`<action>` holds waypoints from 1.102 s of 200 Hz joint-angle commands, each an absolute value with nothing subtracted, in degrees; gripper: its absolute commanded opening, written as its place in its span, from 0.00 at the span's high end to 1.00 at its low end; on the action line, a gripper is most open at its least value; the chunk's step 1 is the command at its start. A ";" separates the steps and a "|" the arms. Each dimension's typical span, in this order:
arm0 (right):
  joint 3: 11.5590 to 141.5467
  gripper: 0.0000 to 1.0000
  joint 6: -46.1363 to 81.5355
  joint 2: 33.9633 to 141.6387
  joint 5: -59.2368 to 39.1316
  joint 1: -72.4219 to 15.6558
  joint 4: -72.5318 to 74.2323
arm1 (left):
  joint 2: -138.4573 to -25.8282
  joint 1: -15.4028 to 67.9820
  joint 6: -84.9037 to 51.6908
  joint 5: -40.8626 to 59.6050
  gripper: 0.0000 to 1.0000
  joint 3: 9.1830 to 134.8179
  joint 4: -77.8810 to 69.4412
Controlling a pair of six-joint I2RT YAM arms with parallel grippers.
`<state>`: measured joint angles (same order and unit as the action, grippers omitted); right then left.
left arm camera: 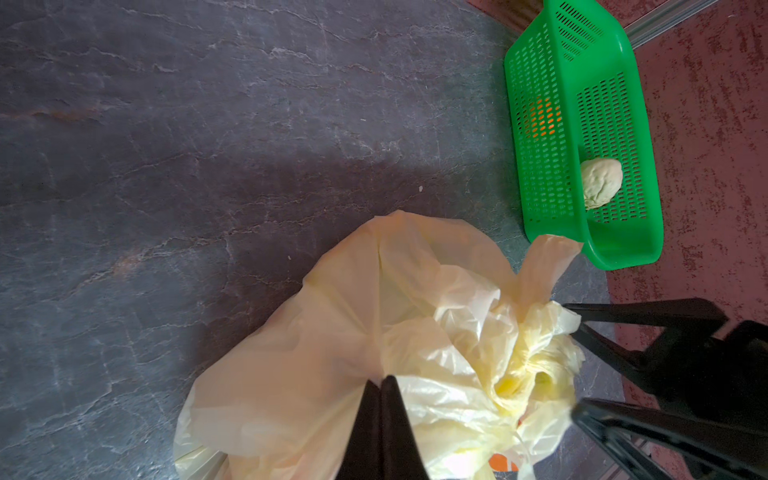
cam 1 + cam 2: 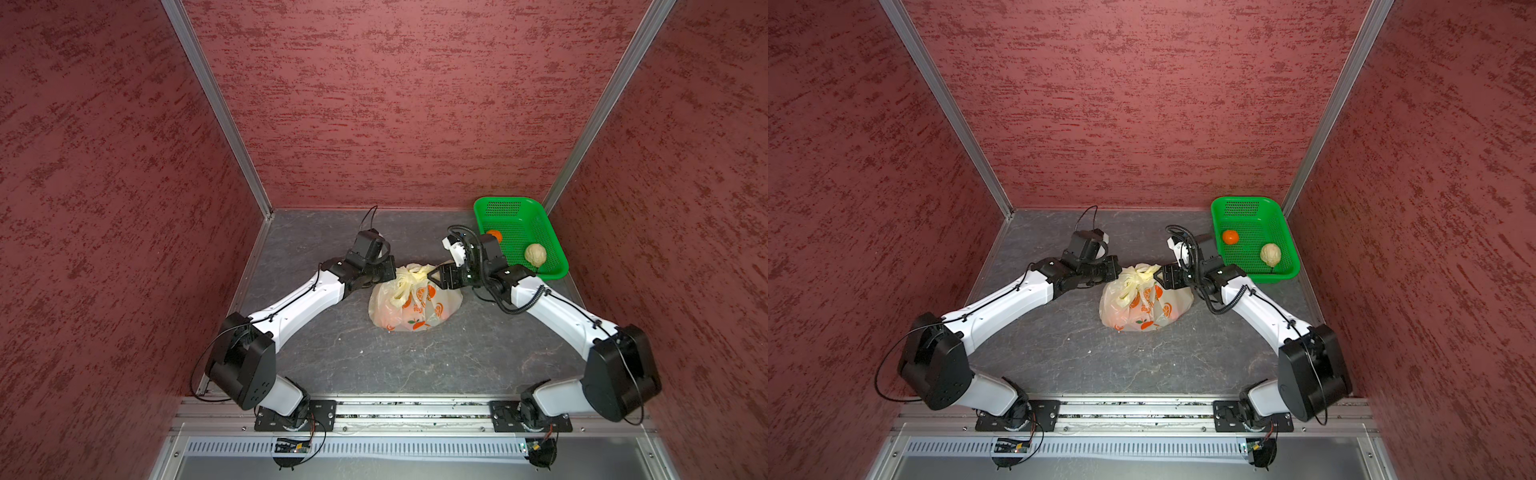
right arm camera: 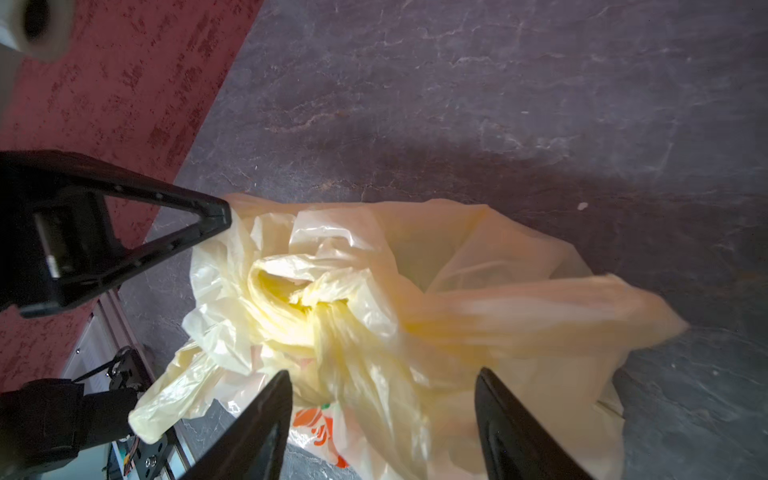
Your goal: Untie the knot of the plastic bag and take out the fruit
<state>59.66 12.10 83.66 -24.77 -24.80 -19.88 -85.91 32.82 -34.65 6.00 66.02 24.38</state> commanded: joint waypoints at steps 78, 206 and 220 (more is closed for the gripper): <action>55.37 1.00 12.57 75.37 -18.43 -25.12 -21.34 | -84.77 29.66 -34.80 4.79 1.00 63.85 23.51; 45.81 0.58 13.43 61.20 -18.52 -19.12 -25.84 | -81.30 28.23 -30.97 4.79 1.00 58.77 19.89; 48.66 0.44 9.99 61.70 -19.14 -19.17 -26.00 | -81.25 28.86 -30.26 4.74 1.00 59.17 19.21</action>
